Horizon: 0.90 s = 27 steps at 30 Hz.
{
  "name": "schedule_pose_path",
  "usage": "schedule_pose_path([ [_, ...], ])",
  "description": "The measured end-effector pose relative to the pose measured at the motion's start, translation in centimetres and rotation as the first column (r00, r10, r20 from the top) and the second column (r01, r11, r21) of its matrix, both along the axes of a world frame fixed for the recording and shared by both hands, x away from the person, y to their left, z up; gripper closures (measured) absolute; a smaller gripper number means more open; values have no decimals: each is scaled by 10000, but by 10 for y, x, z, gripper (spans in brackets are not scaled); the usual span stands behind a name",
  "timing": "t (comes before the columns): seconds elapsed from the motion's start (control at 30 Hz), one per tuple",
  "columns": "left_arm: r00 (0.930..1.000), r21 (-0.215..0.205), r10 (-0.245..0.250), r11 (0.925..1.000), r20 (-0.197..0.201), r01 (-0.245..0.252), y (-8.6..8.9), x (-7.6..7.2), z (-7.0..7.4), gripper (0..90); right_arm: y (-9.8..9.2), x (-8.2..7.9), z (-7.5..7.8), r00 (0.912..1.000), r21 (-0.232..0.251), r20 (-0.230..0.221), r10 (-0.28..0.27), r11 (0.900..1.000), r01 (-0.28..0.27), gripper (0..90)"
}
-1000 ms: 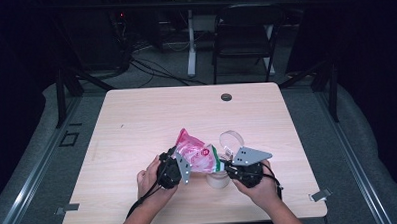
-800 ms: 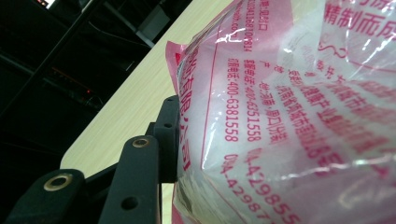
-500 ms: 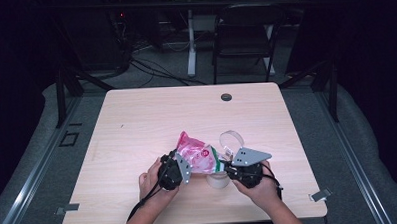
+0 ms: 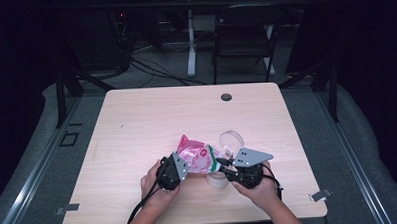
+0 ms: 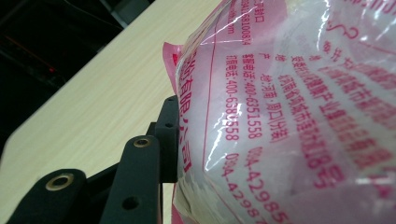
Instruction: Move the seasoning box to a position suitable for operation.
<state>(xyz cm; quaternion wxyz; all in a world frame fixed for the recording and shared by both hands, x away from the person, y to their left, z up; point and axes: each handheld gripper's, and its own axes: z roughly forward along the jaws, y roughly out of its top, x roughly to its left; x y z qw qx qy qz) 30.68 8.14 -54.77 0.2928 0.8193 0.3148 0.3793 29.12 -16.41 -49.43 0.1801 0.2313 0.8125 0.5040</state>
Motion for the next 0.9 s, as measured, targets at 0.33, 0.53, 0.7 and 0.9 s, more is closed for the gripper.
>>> schedule_pose_path([
  [0.33, 9969, -1126, -114, 9936, -777, 26, 7, 3, -6, 632, -6, -3, 9, 9999, 456, 148, -15, 9990, 8, 605],
  [0.53, 9937, -1683, -181, 9857, -1107, -8, 13, 6, -6, 633, -13, -2, 16, 9996, 809, 246, -120, 9967, 100, 546],
  [0.7, 9927, -2100, -150, 9777, -1195, -105, 19, 7, -3, 633, -18, 0, 16, 9993, 939, 172, -340, 9951, 322, 539],
  [0.9, 9924, -2440, -71, 9695, -1230, -233, 26, 6, 0, 634, -23, 1, 20, 9985, 997, 247, -495, 9939, 468, 527],
])
